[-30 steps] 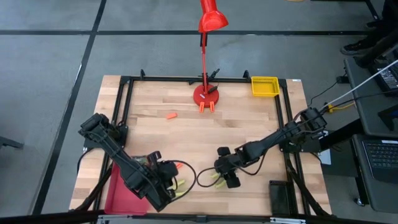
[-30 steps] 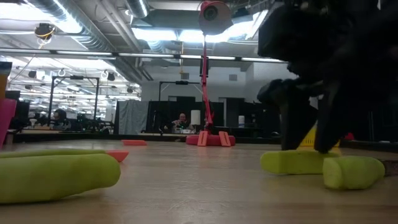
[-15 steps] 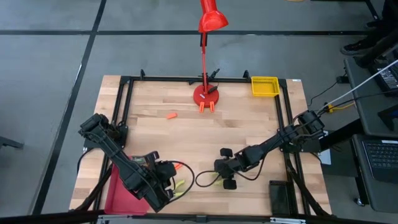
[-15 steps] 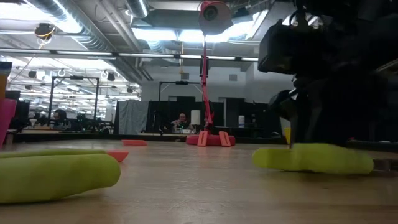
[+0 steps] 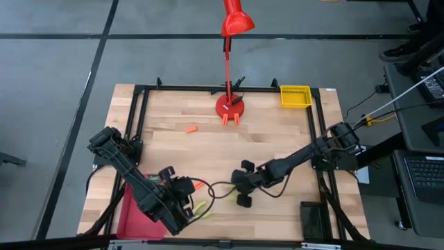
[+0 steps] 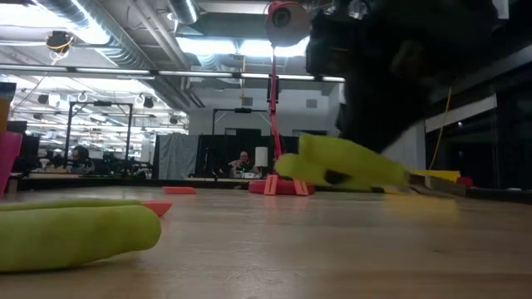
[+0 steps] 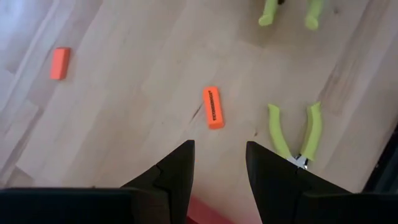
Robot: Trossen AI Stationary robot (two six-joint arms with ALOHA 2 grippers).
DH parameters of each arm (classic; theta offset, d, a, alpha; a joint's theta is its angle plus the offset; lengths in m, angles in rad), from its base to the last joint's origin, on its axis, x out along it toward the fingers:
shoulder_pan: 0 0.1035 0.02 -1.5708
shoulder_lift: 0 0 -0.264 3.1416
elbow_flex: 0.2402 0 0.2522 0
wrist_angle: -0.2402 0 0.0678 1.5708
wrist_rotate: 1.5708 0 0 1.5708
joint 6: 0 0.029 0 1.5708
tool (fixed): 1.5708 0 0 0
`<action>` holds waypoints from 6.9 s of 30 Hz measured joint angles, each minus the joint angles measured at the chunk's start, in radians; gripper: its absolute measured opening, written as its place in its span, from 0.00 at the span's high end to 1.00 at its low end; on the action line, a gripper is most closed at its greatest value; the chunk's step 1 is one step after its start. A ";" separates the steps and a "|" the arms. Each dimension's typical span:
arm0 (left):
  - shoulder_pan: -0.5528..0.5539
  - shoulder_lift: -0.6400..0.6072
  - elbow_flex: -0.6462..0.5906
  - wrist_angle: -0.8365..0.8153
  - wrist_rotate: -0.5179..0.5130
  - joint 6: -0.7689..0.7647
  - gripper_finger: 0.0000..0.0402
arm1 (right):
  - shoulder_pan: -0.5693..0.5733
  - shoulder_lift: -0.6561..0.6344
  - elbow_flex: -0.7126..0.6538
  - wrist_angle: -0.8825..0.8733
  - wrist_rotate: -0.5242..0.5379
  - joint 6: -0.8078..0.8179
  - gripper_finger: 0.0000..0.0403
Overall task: Pick & Place School Supplies
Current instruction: Put the green hole puncher into the yellow bin
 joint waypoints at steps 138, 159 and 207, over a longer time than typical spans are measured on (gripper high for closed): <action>0.493 -0.941 -0.936 1.219 0.014 0.639 0.65 | -1.052 -0.646 -0.439 0.551 0.285 0.571 0.66; 0.381 -0.921 -0.935 0.892 0.225 0.593 0.65 | -0.322 -0.464 -0.177 0.247 -0.234 0.034 0.66; 0.140 0.089 -0.474 0.810 0.396 0.155 0.65 | 0.125 -0.576 -0.135 0.204 0.056 0.181 0.66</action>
